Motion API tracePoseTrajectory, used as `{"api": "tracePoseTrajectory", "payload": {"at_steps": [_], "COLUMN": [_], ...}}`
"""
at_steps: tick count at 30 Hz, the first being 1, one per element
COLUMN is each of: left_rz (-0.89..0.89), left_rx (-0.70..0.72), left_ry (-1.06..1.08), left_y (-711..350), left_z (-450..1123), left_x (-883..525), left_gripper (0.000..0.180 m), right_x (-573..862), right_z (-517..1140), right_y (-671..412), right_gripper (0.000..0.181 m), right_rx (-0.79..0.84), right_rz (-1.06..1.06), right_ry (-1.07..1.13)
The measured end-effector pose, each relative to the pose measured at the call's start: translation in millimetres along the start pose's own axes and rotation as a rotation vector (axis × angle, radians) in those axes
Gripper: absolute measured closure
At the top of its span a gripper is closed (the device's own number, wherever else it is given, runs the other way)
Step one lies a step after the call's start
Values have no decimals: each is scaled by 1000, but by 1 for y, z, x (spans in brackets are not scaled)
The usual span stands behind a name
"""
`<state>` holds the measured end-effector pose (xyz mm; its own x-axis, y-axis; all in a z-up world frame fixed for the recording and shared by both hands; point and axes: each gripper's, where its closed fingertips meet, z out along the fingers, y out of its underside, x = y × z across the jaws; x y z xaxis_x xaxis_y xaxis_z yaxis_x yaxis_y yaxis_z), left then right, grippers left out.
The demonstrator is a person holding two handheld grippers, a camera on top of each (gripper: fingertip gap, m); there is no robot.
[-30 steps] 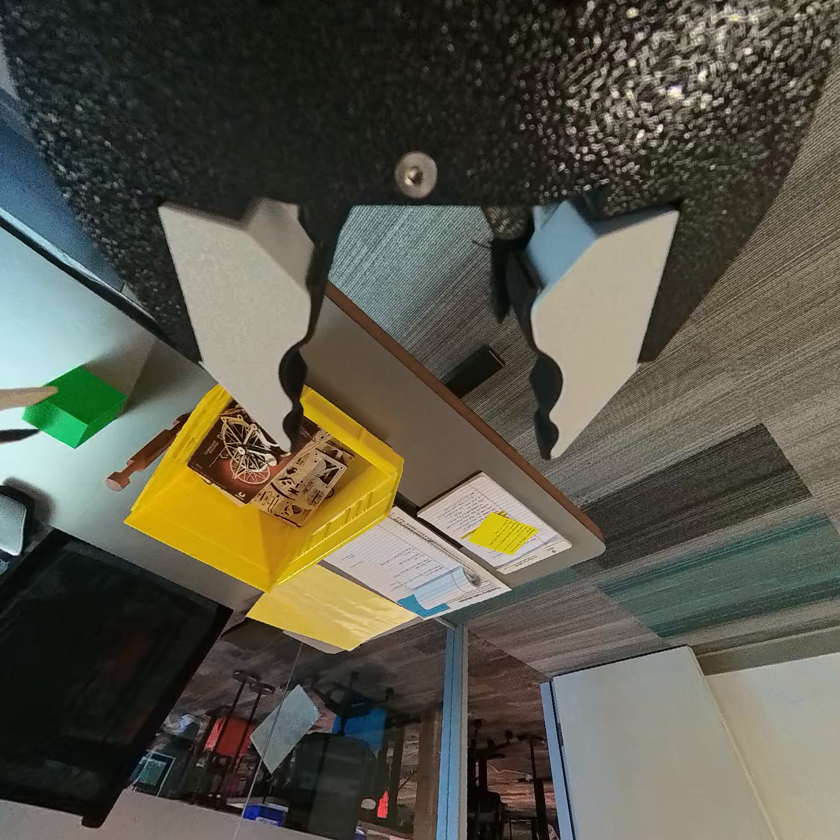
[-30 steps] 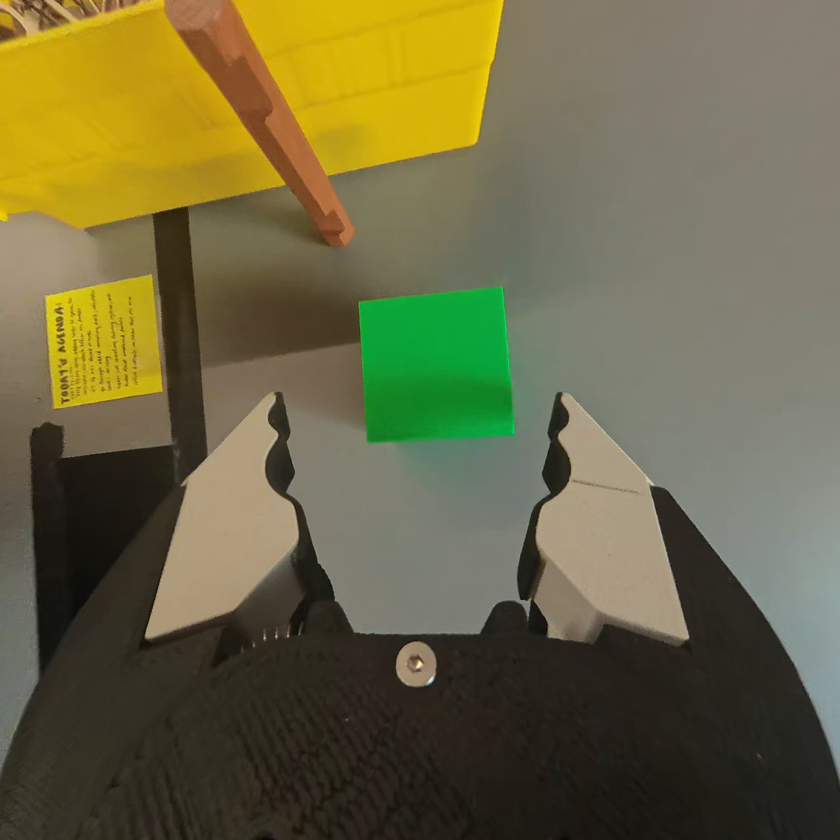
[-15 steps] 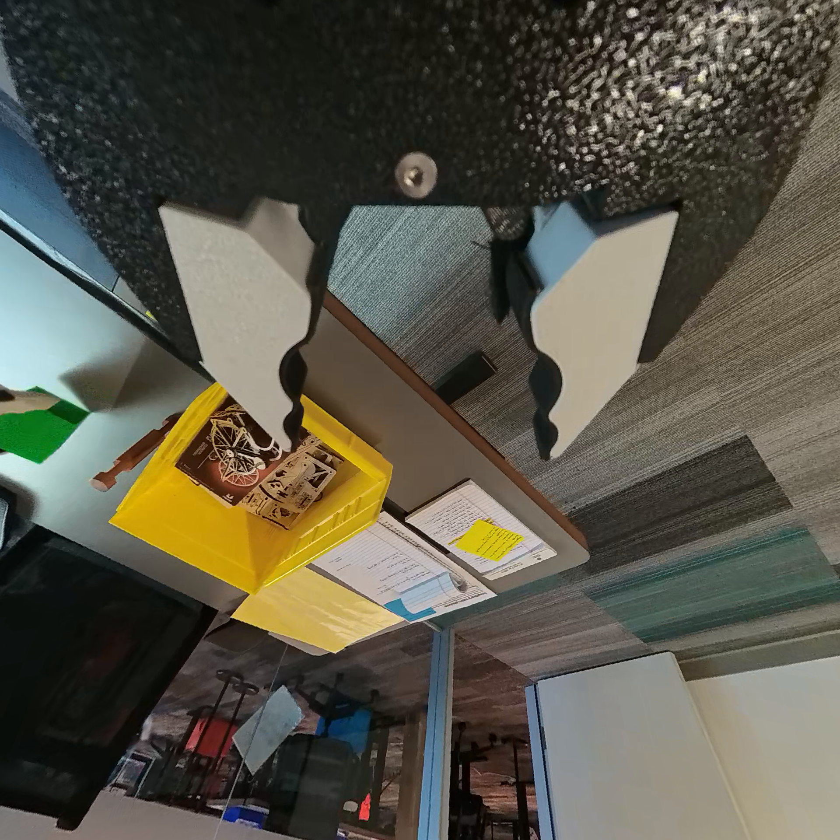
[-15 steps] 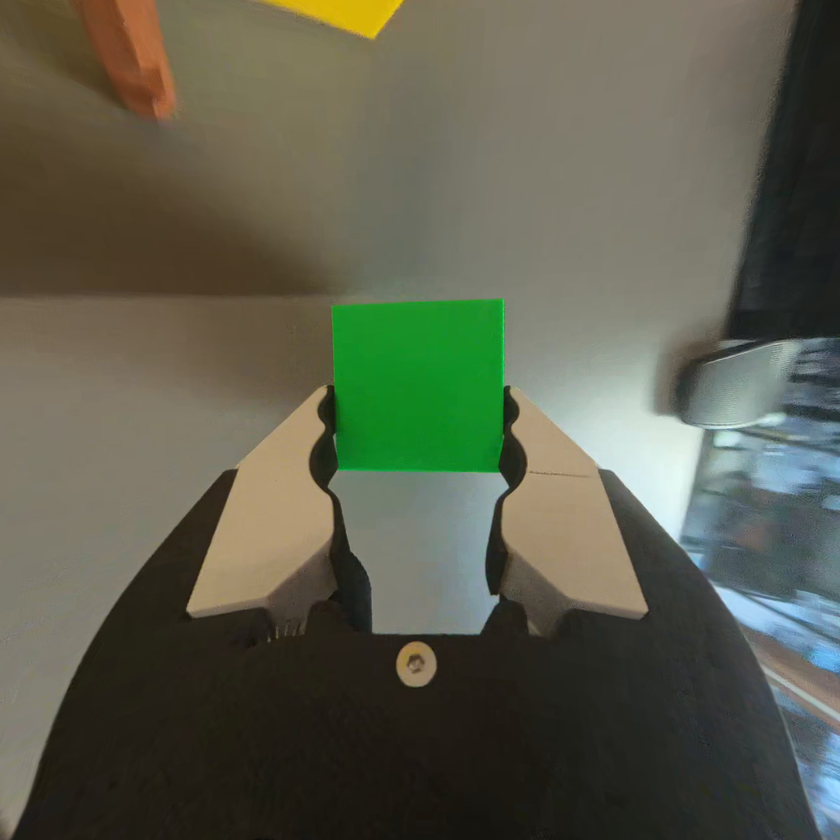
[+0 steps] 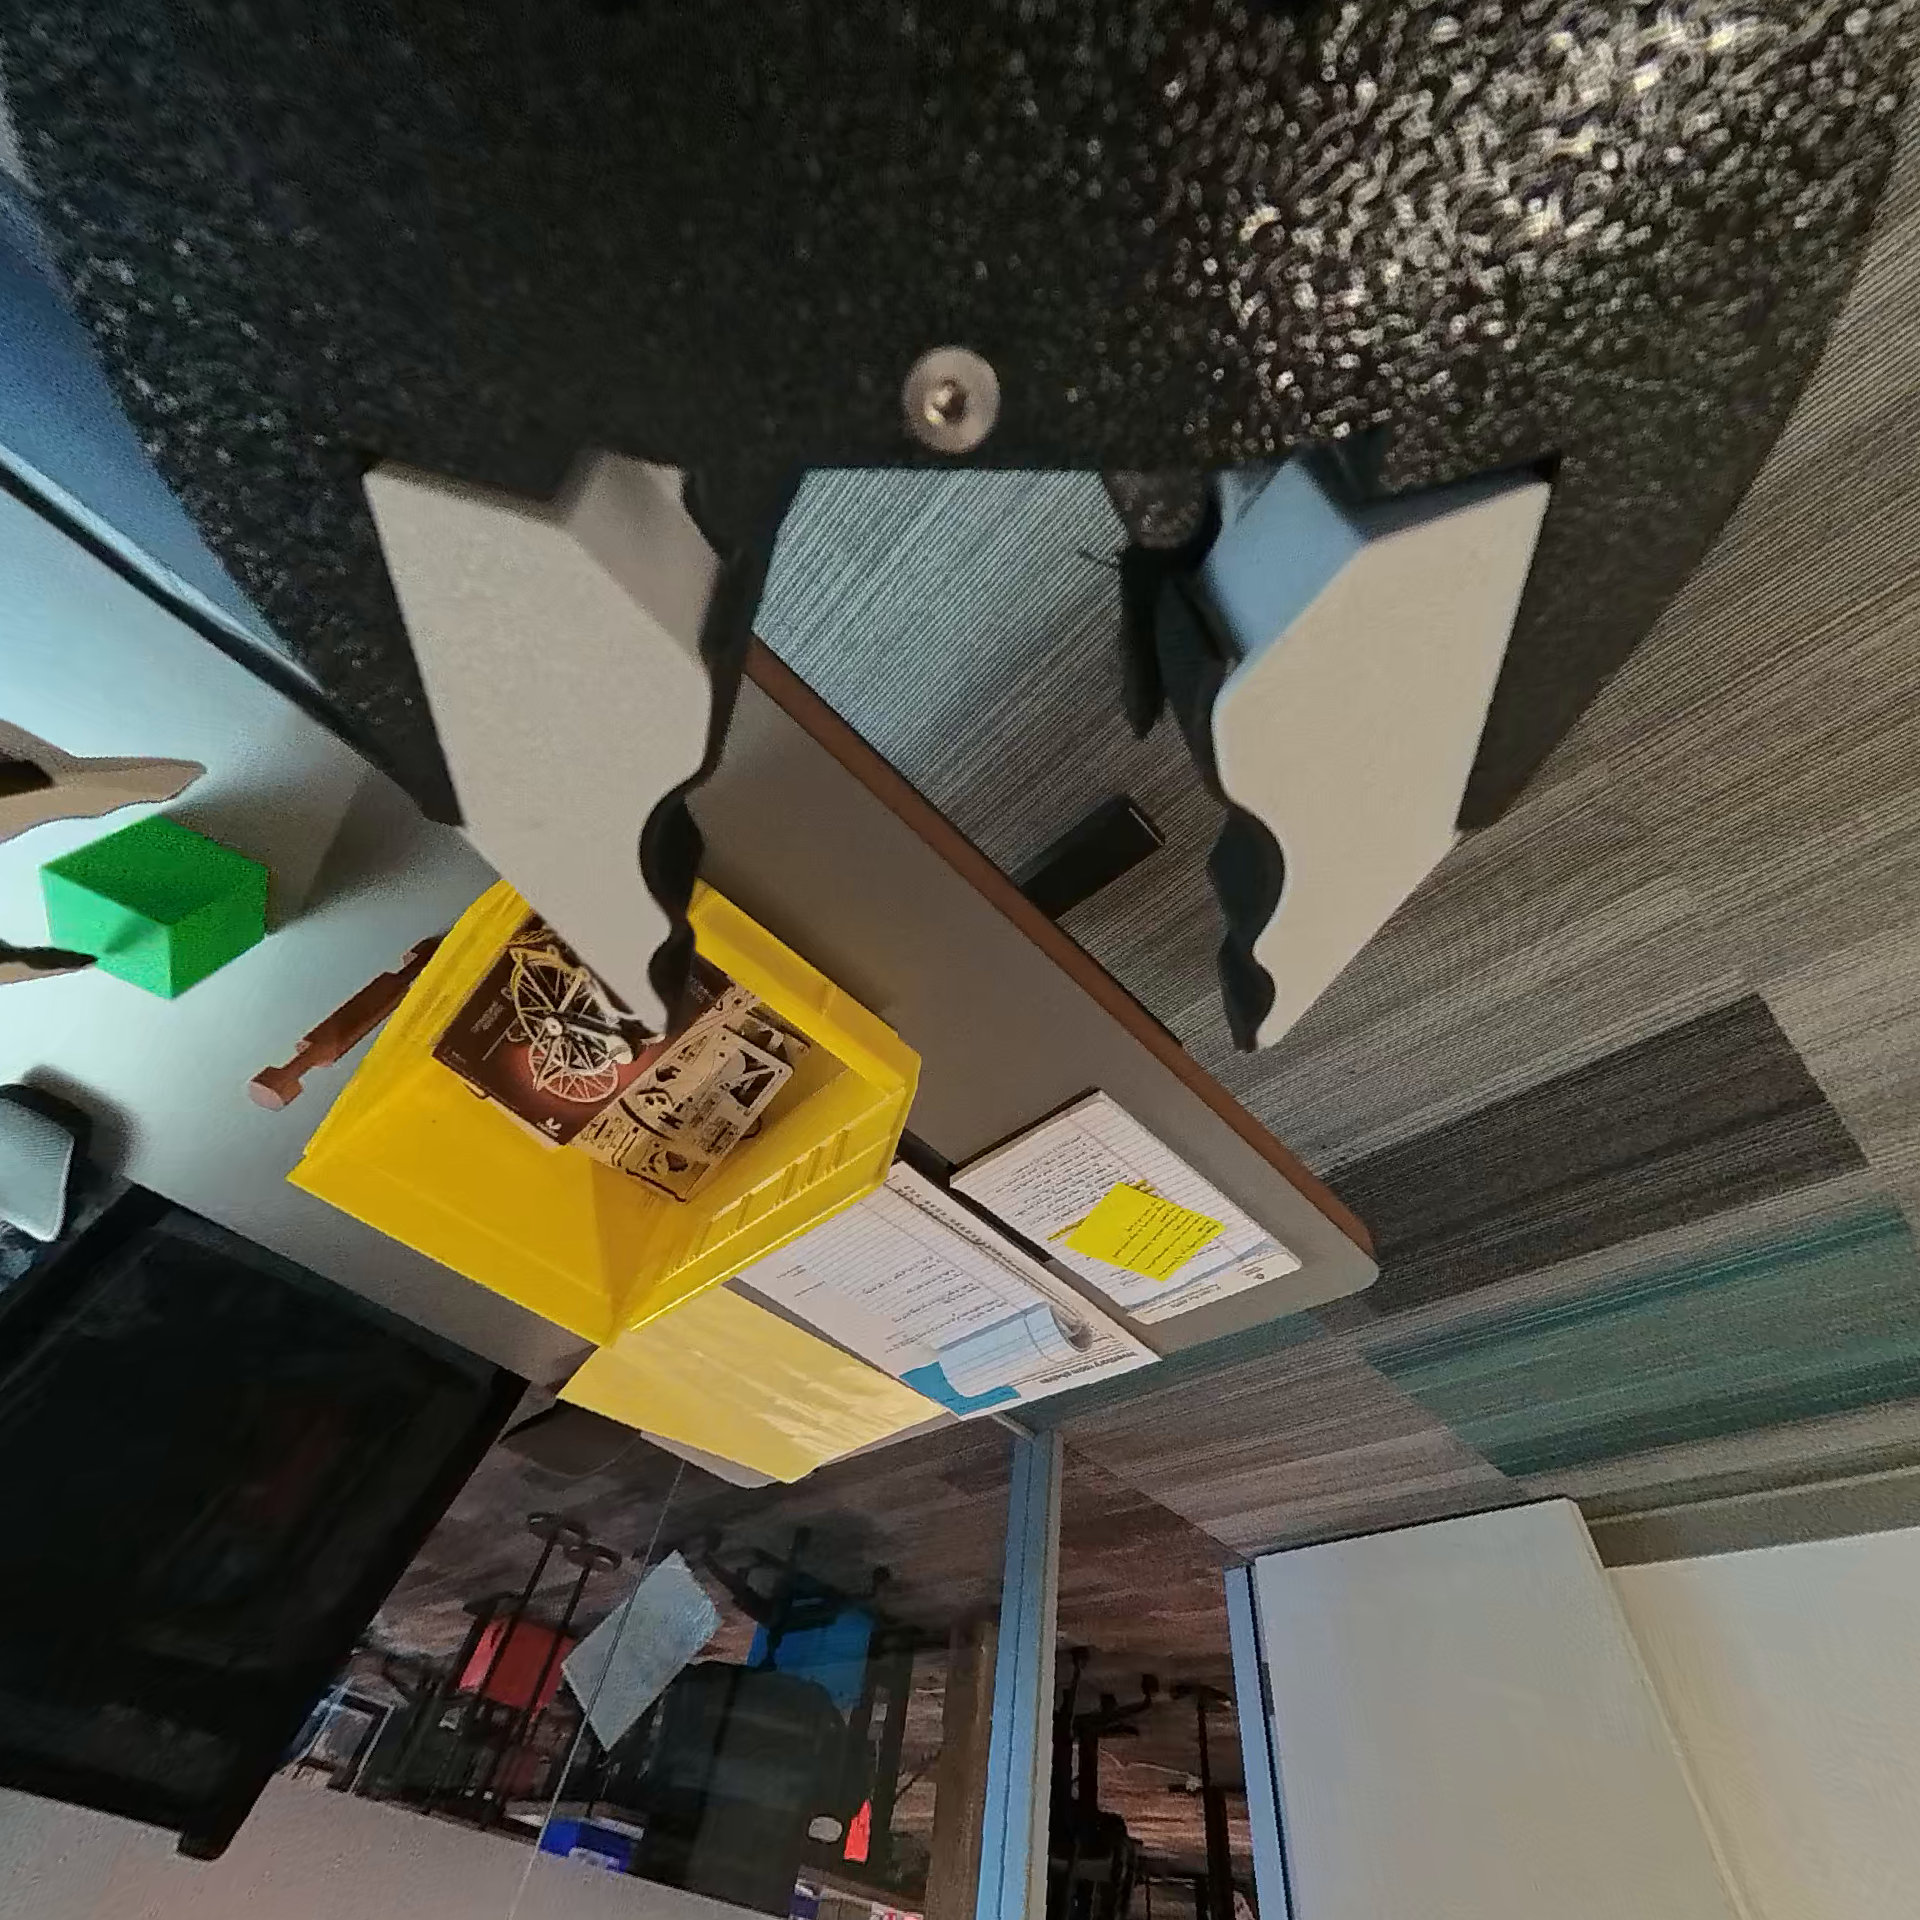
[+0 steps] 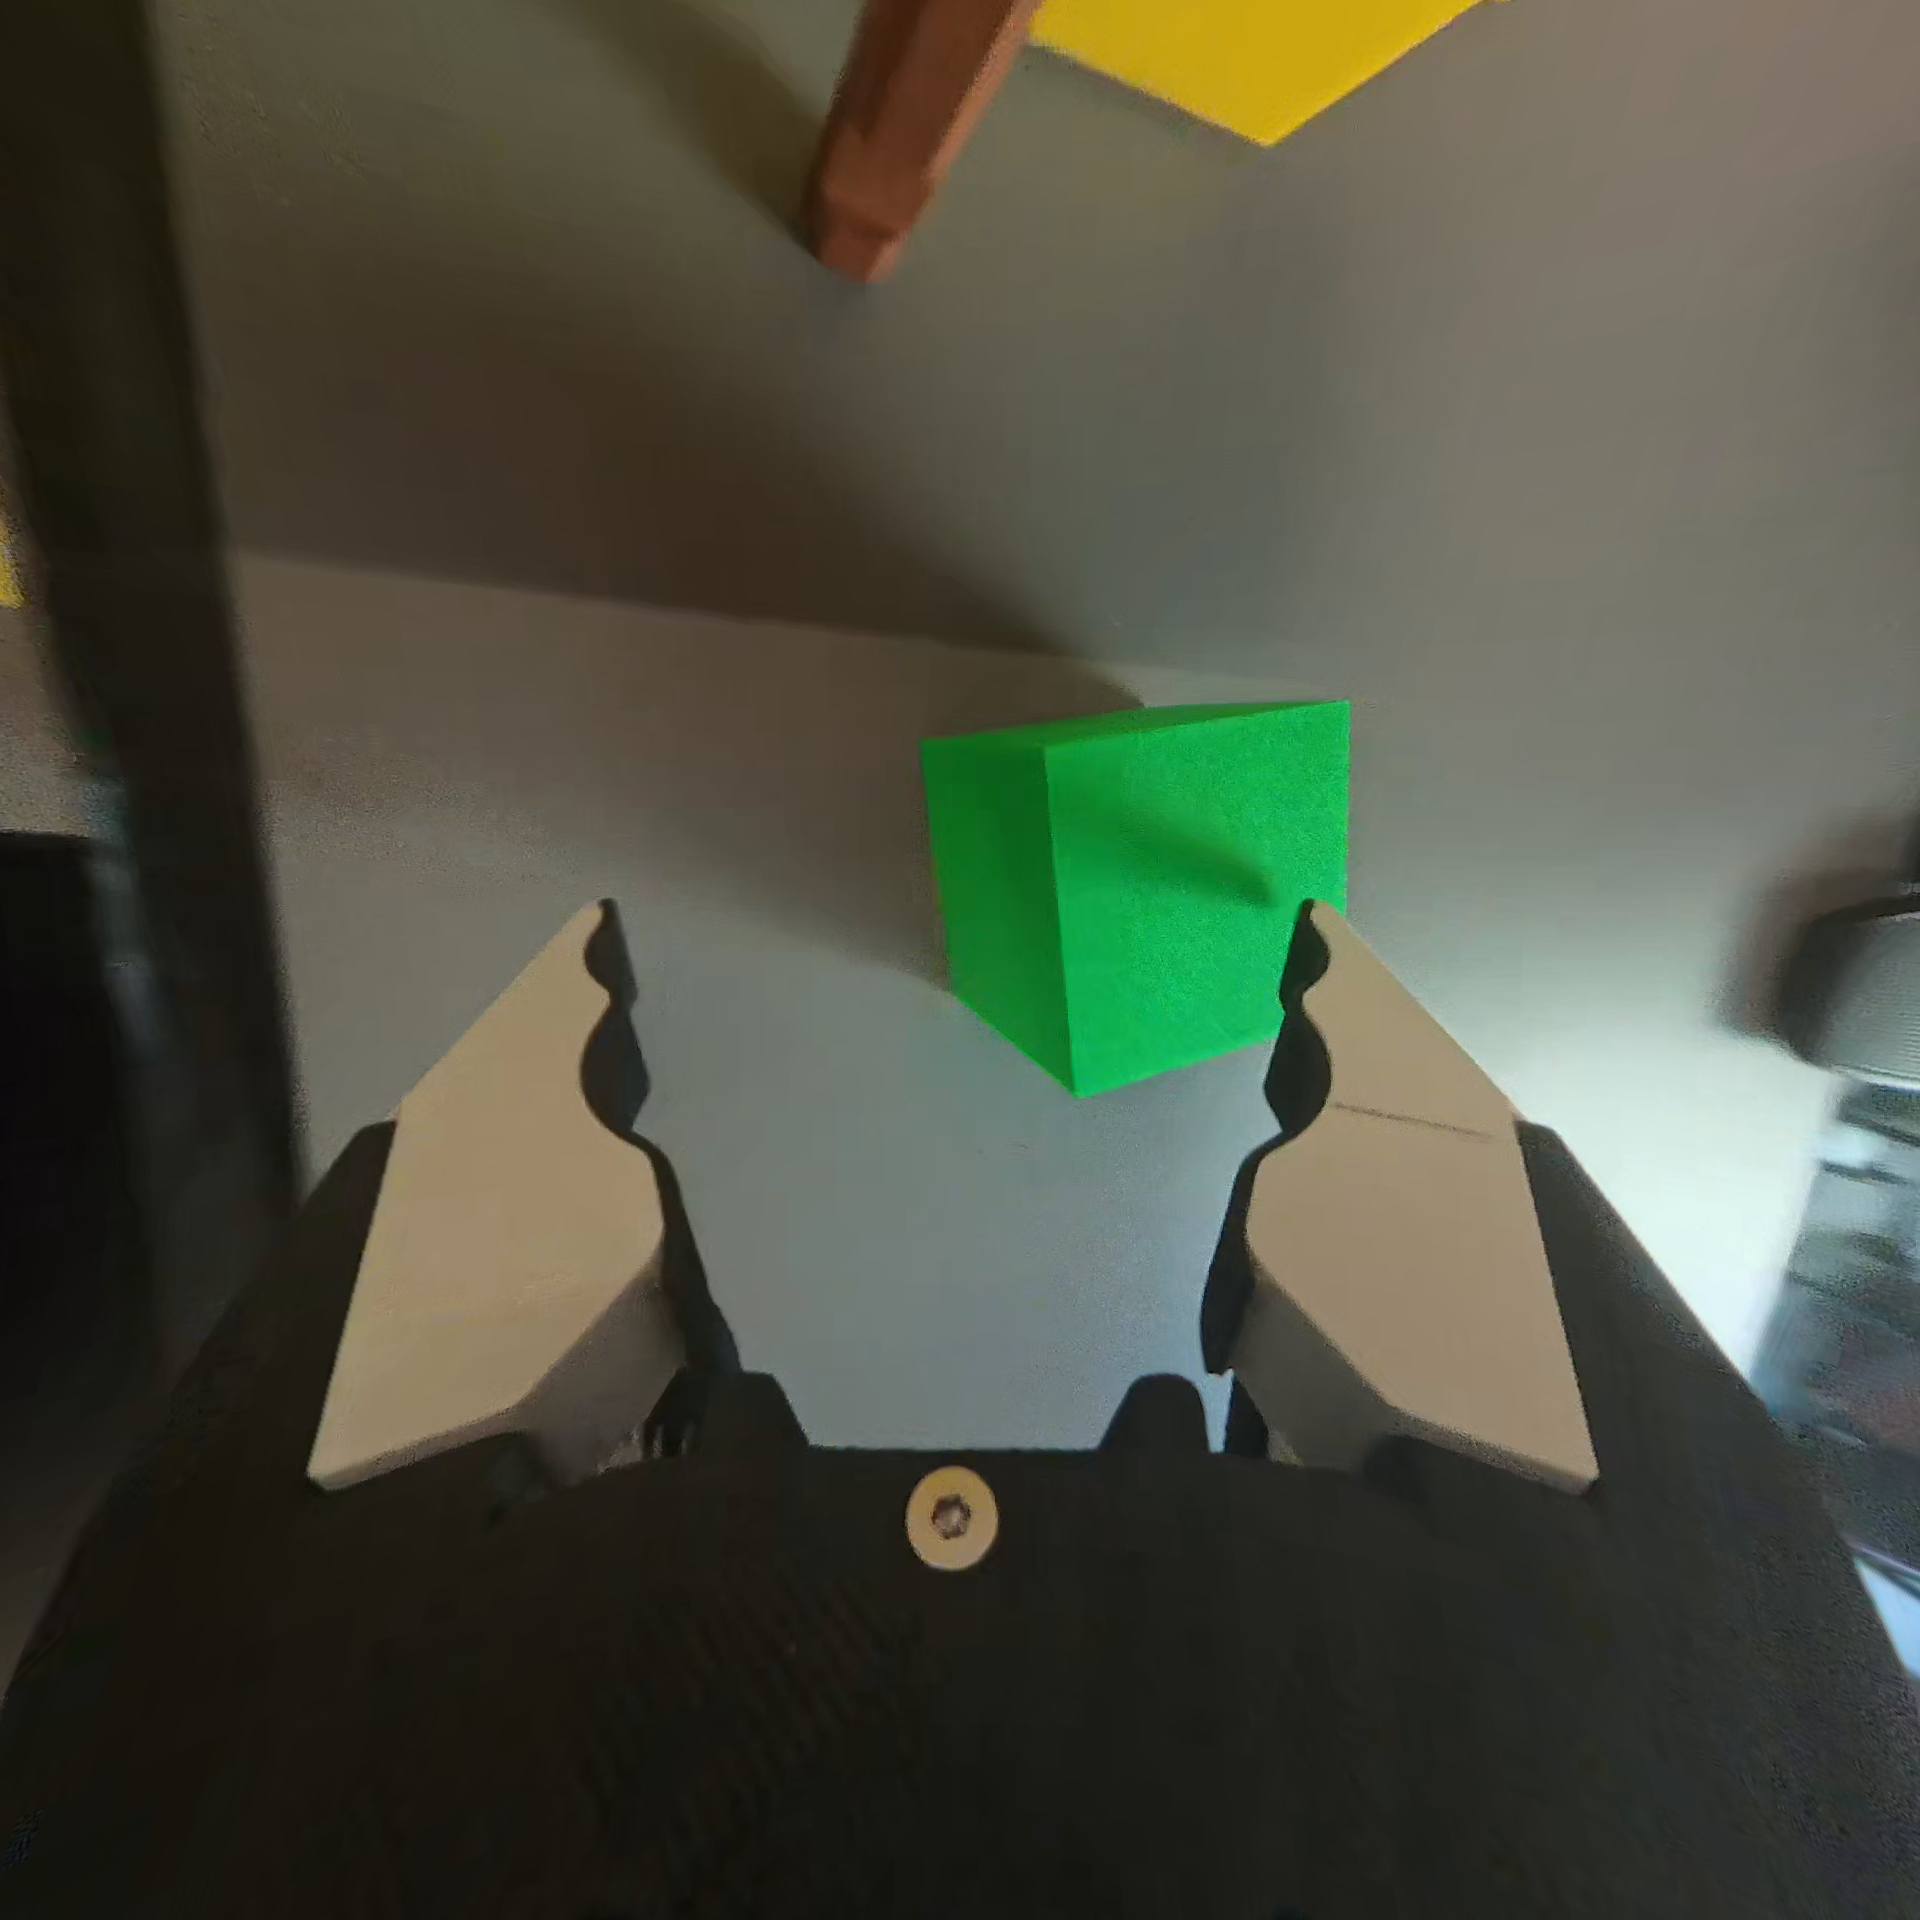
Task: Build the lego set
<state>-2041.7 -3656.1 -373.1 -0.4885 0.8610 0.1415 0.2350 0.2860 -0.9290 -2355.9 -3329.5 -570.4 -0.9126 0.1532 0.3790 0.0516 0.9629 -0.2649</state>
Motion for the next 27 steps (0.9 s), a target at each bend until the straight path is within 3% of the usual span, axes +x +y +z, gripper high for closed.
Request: {"api": "tracePoseTrajectory", "payload": {"at_steps": [4, 5, 8, 11, 13, 15, 17, 19, 27], "left_rz": [-11, -16, -31, -58, -72, -85, -102, -102, 41], "left_rx": [17, 23, 58, 116, 154, 200, 247, 310, 402], "left_ry": [14, 15, -5, -43, -74, -117, -133, -123, -343], "left_y": [-5, -7, -21, -41, -53, -65, -75, -85, -121], "left_z": [4, 6, 6, -1, -11, -23, -38, -57, -141], "left_x": [2, 1, -7, -29, -47, -73, -97, -123, -308], "left_gripper": [80, 80, 80, 83, 87, 96, 113, 143, 146], "right_x": [-2, 7, 61, 126, 143, 134, 110, 73, -86], "right_z": [-31, -44, -119, -221, -270, -296, -302, -301, -306], "right_y": [-19, -27, -71, -101, -114, -138, -175, -223, -449], "right_gripper": [54, 61, 81, 122, 161, 181, 181, 181, 181], "right_rx": [128, 183, 543, 943, 1111, 1212, 1254, 1302, 1492], "right_rz": [229, 292, 500, 647, 678, 657, 649, 643, 504], "right_ry": [-155, -155, -72, 153, 268, 310, 277, 174, -87]}}
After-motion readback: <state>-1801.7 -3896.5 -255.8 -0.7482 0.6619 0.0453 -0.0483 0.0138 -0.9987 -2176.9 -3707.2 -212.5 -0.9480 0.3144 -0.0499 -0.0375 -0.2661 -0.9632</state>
